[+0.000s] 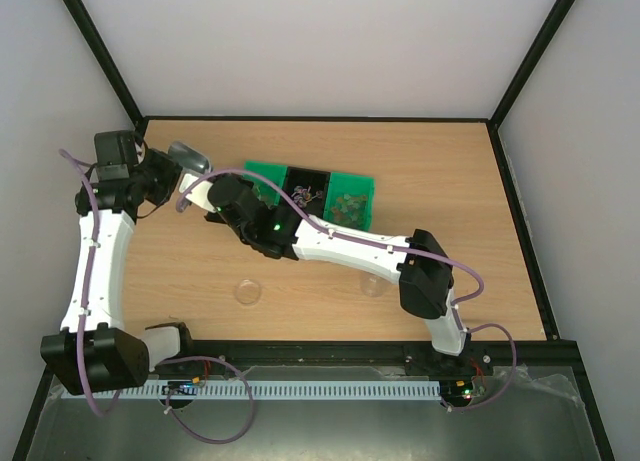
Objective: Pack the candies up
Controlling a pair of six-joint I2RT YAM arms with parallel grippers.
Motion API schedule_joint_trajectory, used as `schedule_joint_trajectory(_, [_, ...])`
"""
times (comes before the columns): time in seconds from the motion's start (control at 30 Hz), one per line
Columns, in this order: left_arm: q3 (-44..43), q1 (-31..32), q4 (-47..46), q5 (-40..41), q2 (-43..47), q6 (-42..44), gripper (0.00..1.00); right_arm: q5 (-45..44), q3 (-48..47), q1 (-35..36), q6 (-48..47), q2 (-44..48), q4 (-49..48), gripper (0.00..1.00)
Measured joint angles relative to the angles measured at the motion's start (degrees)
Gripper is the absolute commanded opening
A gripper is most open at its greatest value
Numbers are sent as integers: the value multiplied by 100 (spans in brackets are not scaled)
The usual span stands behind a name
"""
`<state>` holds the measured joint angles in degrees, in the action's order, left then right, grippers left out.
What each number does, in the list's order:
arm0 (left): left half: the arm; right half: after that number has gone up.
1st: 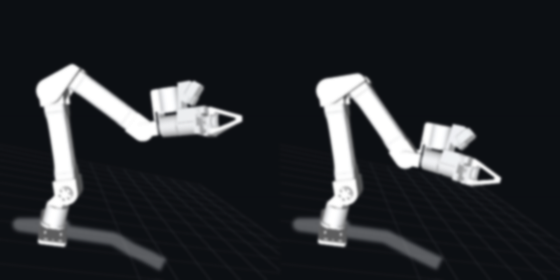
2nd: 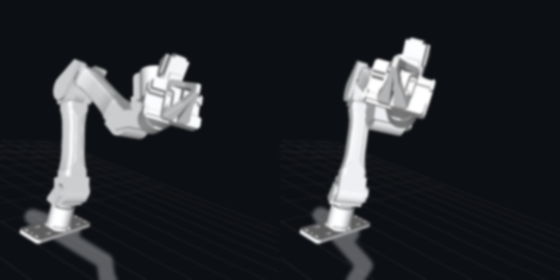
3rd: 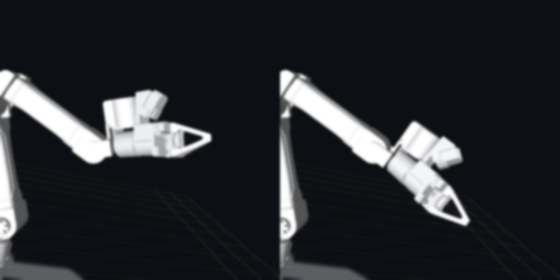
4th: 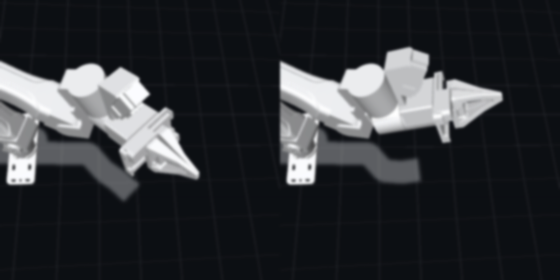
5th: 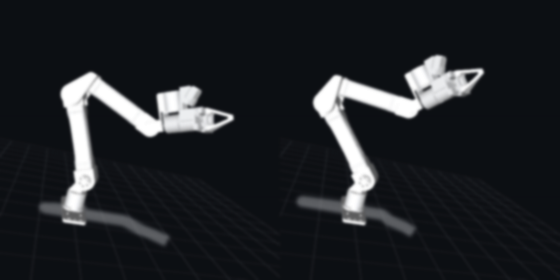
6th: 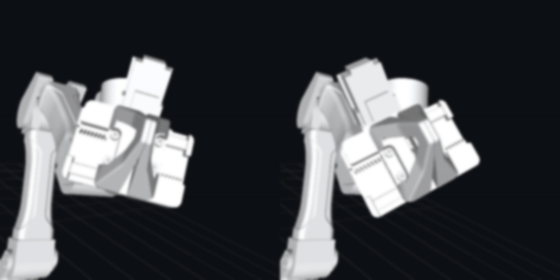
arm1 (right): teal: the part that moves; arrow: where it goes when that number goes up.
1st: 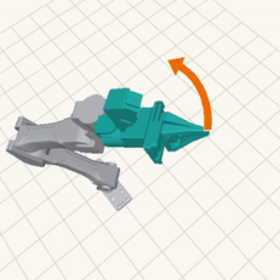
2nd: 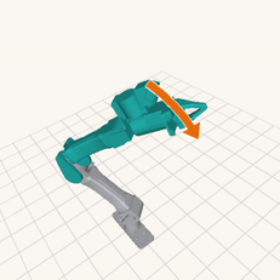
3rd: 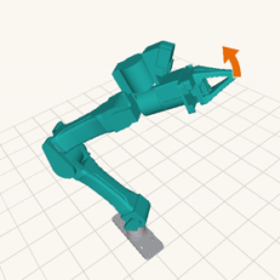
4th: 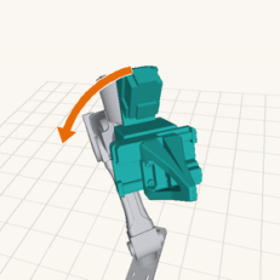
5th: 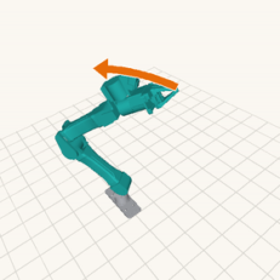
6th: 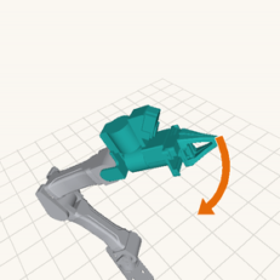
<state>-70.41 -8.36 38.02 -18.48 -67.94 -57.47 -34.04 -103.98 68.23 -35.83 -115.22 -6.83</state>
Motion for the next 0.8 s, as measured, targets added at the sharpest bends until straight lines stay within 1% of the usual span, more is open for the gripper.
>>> schedule_joint_trajectory(0.17, [0,0,-7,7,39,2,2,-4,13,0,-11,2,-44,1])
schedule_joint_trajectory(0.2, [0,0,-4,9,42,2,4,-2,28,0,-7,7,-57,1])
schedule_joint_trajectory(0.23, [2,0,0,11,42,2,9,2,57,0,7,15,-74,1])
schedule_joint_trajectory(0.3, [15,0,0,2,42,-17,23,35,120,0,48,59,-76,1])
schedule_joint_trajectory(0.37, [22,7,-37,-15,48,-63,43,66,195,-2,101,101,-52,1])
schedule_joint_trajectory(0.43, [42,7,-94,-39,70,-105,62,168,247,-52,201,120,-4,1])
schedule_joint_trajectory(0.6, [118,-2,-229,-92,116,-52,94,599,267,-223,625,205,354,1])
schedule_joint_trajectory(0.63, [133,-11,-256,-109,116,11,98,750,267,-304,758,245,450,1])
schedule_joint_trajectory(0.8, [136,-177,-321,-304,116,553,99,1611,343,-841,1425,588,962,1])
